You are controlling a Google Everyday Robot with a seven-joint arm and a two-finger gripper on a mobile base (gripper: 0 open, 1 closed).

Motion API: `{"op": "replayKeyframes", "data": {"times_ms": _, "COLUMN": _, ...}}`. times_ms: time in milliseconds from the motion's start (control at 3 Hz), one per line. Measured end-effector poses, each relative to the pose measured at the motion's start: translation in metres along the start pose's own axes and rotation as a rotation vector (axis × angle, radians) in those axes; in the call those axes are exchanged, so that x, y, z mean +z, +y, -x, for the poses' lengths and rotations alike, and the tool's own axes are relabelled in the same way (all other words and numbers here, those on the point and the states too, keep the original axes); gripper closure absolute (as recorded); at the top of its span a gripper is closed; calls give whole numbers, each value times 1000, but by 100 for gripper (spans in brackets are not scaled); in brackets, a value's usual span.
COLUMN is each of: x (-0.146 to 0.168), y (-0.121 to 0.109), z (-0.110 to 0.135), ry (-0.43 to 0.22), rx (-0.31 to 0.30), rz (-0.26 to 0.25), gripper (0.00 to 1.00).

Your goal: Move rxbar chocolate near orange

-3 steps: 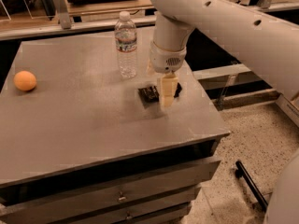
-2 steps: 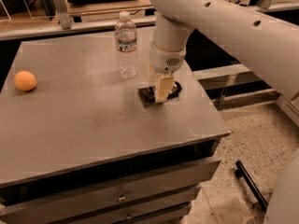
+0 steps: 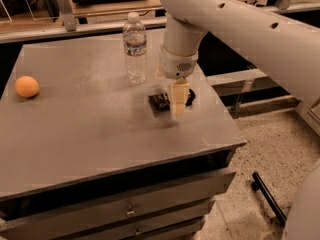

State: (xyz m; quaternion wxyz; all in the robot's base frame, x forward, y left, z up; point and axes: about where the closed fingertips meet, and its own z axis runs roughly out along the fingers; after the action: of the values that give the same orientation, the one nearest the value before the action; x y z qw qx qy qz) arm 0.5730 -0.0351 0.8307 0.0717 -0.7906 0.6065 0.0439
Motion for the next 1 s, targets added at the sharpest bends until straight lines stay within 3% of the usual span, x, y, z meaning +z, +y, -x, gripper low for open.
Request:
{"op": "replayKeyframes", "data": {"times_ms": 333, "x": -8, "y": -8, "z": -14, "ry": 4, "rx": 9, "rz": -13, "gripper": 0}}
{"op": "replayKeyframes", "data": {"times_ms": 667, "x": -9, "y": -9, "z": -14, "ry": 4, "rx": 9, "rz": -15, "gripper": 0}}
{"op": "replayKeyframes", "data": {"times_ms": 1000, "x": -7, "y": -11, "z": -14, "ry": 2, "rx": 8, "rz": -19, "gripper": 19}}
